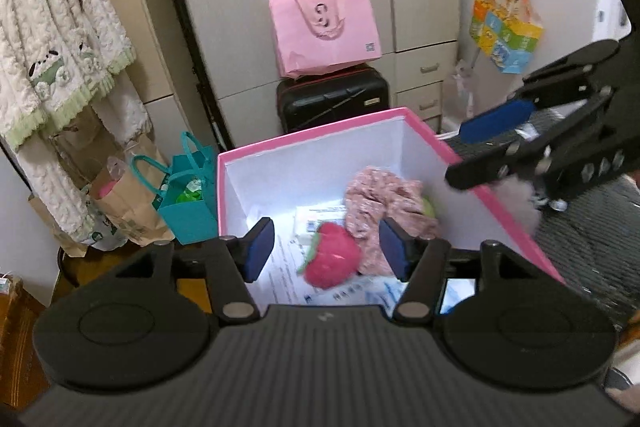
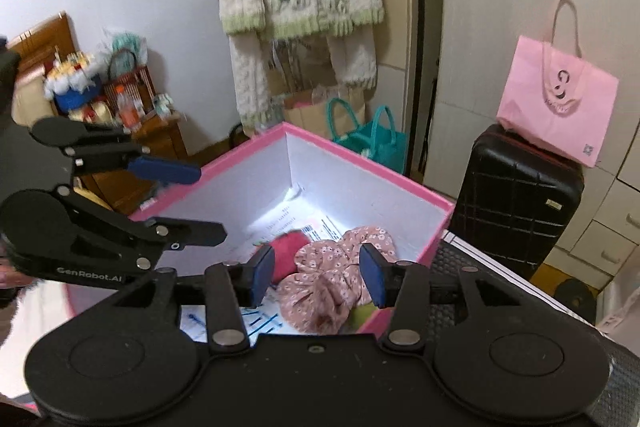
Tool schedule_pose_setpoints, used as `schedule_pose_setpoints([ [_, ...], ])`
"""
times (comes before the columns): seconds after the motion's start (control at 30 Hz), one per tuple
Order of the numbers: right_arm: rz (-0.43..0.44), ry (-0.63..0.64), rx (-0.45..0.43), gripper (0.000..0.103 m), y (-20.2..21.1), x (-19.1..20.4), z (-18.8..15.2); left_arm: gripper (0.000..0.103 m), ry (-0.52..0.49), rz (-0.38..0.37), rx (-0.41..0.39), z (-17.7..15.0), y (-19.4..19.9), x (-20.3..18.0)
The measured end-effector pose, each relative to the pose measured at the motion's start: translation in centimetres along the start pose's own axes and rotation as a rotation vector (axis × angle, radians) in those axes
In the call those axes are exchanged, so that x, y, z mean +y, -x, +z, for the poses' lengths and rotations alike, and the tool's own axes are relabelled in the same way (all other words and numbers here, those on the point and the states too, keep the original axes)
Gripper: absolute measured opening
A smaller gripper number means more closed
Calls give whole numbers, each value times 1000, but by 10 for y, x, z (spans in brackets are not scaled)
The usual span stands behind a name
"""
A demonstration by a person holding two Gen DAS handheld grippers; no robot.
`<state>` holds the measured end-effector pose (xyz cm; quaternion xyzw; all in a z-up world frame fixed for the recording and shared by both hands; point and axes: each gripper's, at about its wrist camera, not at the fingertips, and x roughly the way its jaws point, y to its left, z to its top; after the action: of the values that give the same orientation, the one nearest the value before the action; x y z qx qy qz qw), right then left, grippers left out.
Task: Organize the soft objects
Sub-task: 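Drop the strawberry plush into the pink box while the right tool drops the scrunchie, then withdraw both tools from the box and move the left tool to the orange sponge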
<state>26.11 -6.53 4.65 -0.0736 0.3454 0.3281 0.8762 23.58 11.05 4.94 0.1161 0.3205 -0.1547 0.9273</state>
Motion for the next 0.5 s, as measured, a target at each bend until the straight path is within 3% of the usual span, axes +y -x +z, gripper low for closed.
schedule_pose_setpoints([
  [0.27,50,-54,-41,53,75,0,-19,61,-55,-108,26,2,57,-31],
  [0.5,51,-89,-60,53,129,5,-57,62,-156,-177,27,-14,92,-78],
])
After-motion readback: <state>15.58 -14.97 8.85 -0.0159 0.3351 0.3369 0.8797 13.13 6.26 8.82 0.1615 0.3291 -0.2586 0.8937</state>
